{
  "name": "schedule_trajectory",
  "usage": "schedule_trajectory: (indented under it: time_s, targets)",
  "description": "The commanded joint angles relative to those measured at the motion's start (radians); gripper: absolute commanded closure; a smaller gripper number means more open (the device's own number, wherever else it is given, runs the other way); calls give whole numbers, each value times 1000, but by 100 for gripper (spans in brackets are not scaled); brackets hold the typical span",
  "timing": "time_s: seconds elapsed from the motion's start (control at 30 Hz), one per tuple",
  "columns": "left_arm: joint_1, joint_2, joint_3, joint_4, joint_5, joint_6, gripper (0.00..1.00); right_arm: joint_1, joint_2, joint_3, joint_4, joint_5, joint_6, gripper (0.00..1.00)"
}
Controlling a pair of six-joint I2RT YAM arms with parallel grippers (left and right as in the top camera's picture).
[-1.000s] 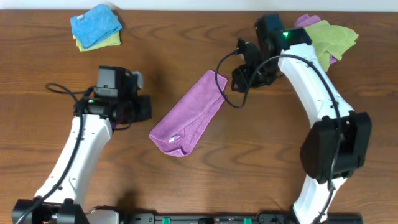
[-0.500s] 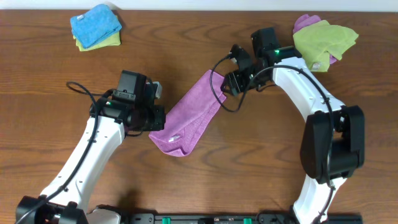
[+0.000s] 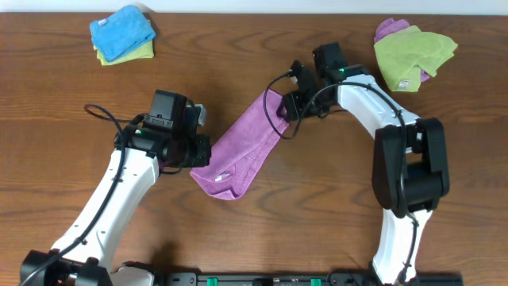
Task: Fold the cloth
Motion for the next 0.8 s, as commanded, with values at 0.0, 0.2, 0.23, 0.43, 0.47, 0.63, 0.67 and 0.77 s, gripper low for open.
schedule_trajectory:
  time_s: [0.0, 0.2, 0.23, 0.43, 0.47, 0.63, 0.67, 0.77]
  targets:
    - [-2, 0, -10, -4, -35, 19, 86, 11, 1, -4, 19, -21, 51, 49]
    - [-1, 0, -10, -3, -67, 23, 86, 10, 1, -4, 55, -15, 77, 51]
    - [0, 0, -10, -2, -79, 24, 86, 10, 2, -4, 61, -13, 77, 51]
    - [14, 0, -10, 14, -101, 26, 86, 10, 30, -4, 80, 9, 110, 52]
    - [18, 0, -10, 13, -101, 26, 86, 10, 33, -4, 80, 10, 115, 52]
    - [28, 0, -10, 14, -101, 26, 86, 10, 50, -4, 92, 10, 130, 56]
    - [28, 0, -10, 15, -102, 26, 86, 10, 50, -4, 99, 10, 130, 57]
    - [28, 0, -10, 16, -102, 26, 85, 10, 50, -4, 103, 48, 160, 58]
